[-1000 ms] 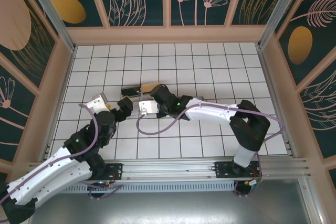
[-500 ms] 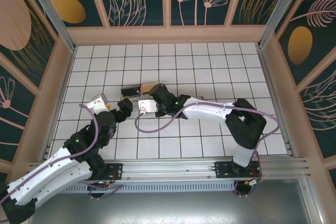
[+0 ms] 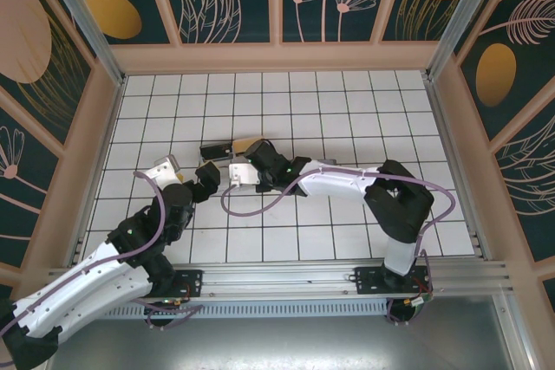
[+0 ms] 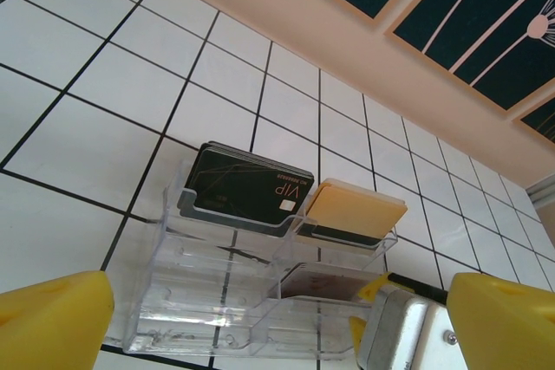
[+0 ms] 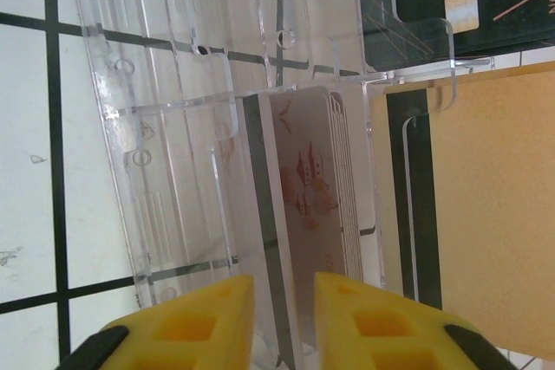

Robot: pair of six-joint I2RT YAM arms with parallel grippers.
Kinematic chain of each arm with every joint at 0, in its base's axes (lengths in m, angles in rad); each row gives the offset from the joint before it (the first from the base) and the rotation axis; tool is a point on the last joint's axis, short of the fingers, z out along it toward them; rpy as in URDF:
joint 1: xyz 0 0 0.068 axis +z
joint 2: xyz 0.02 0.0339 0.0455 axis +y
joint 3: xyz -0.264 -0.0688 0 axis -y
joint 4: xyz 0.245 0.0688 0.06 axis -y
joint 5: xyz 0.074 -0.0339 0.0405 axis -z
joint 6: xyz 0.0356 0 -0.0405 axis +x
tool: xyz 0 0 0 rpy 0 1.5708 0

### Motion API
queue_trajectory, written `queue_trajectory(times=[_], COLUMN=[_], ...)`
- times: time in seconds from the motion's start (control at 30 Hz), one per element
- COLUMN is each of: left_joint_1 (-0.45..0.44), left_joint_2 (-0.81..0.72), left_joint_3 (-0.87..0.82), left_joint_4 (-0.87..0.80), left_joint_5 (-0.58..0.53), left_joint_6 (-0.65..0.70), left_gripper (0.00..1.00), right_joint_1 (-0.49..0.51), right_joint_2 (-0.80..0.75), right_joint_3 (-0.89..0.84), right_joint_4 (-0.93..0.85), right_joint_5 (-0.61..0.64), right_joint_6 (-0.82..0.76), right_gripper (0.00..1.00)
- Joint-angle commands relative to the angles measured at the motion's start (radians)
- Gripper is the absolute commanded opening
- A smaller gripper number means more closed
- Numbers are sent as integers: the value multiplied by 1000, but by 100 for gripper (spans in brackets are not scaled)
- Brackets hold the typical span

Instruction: Take the credit cards out of the card holder

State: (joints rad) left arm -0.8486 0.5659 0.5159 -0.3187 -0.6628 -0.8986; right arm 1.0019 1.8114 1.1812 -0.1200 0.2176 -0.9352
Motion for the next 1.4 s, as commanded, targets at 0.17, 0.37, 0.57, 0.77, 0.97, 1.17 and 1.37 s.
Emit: queue_trajectory(times=[0.17, 0.37, 0.57, 0.77, 0.97, 1.17, 1.37], left_joint_1=[5, 5, 5, 6, 5, 6, 5], left_joint_2=[3, 12, 17, 24, 31, 59, 135], left_joint_3=[-11, -13, -13, -11, -10, -2, 28], left_joint_4=[-2, 10, 15, 17, 17, 28, 68], left_joint_5=[2, 9, 14, 17, 17, 22, 51], left_joint_6=[7, 11, 15, 18, 18, 22, 48], left_gripper=[99, 99, 99, 99, 99, 99, 99], right_joint_1=[-5, -10, -25, -31, -31, -49, -154], right_joint_2=[16, 32, 52, 39, -26, -159, -393], right_joint_3=[11, 25, 52, 50, 14, -87, -266], right_joint_4=[64, 80, 85, 97, 94, 105, 201], right_joint_5=[78, 107, 125, 125, 99, 83, 28], right_joint_6=[15, 32, 58, 76, 122, 299, 627], right_gripper=[33, 34, 35, 36, 38, 41, 47])
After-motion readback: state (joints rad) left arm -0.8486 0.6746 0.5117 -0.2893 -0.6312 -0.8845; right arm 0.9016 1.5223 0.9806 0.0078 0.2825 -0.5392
